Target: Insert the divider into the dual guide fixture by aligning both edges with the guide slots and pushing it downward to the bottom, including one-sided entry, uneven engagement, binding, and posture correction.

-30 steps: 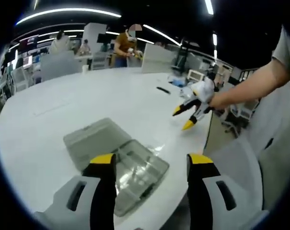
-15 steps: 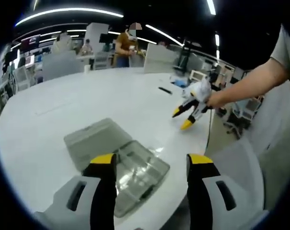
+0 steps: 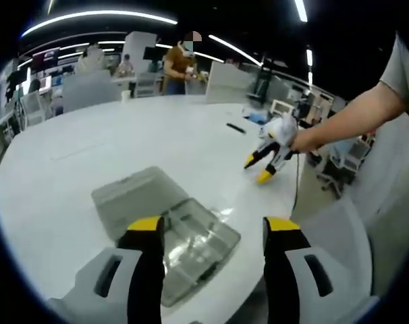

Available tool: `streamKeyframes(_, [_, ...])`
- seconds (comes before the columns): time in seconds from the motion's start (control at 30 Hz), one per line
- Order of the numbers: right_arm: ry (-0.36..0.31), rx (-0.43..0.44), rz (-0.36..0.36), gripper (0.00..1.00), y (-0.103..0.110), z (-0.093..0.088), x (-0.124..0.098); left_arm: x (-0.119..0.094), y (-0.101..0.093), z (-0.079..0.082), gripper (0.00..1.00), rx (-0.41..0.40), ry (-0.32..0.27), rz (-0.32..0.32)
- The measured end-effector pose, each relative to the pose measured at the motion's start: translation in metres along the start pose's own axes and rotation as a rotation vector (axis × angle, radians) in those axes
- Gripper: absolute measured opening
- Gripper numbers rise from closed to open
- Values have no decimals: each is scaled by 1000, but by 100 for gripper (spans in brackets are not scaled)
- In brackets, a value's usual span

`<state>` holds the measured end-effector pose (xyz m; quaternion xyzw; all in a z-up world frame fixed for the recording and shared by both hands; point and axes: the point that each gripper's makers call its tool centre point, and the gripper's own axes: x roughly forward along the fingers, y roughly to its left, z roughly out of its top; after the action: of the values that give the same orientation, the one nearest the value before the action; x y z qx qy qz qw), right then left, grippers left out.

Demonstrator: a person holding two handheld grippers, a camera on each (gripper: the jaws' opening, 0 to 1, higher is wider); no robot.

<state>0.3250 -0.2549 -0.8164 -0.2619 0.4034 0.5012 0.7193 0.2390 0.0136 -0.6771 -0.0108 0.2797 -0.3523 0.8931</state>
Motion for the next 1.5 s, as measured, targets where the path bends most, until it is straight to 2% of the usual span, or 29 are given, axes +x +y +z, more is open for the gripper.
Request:
streamKeyframes(0.23, [4, -14, -11, 40, -1, -2, 0, -1, 2, -1, 57, -5, 2, 9])
streamKeyframes(0.5, [34, -28, -36, 33, 2, -1, -1, -1, 4, -1, 57, -8, -2, 10])
streamKeyframes(0.7, [41, -45, -30, 33, 5, 0, 1, -3, 4, -2, 57, -7, -4, 10])
streamKeyframes(0.83, [31, -40, -31, 39, 6, 5, 2, -4, 3, -5, 57, -8, -1, 8])
streamKeyframes(1.17, [38, -56, -11, 33, 8, 6, 6, -7, 3, -10, 57, -9, 11, 6])
streamKeyframes(1.5, [54, -61, -7, 32, 7, 6, 7, -4, 3, -10, 56, -13, 14, 0])
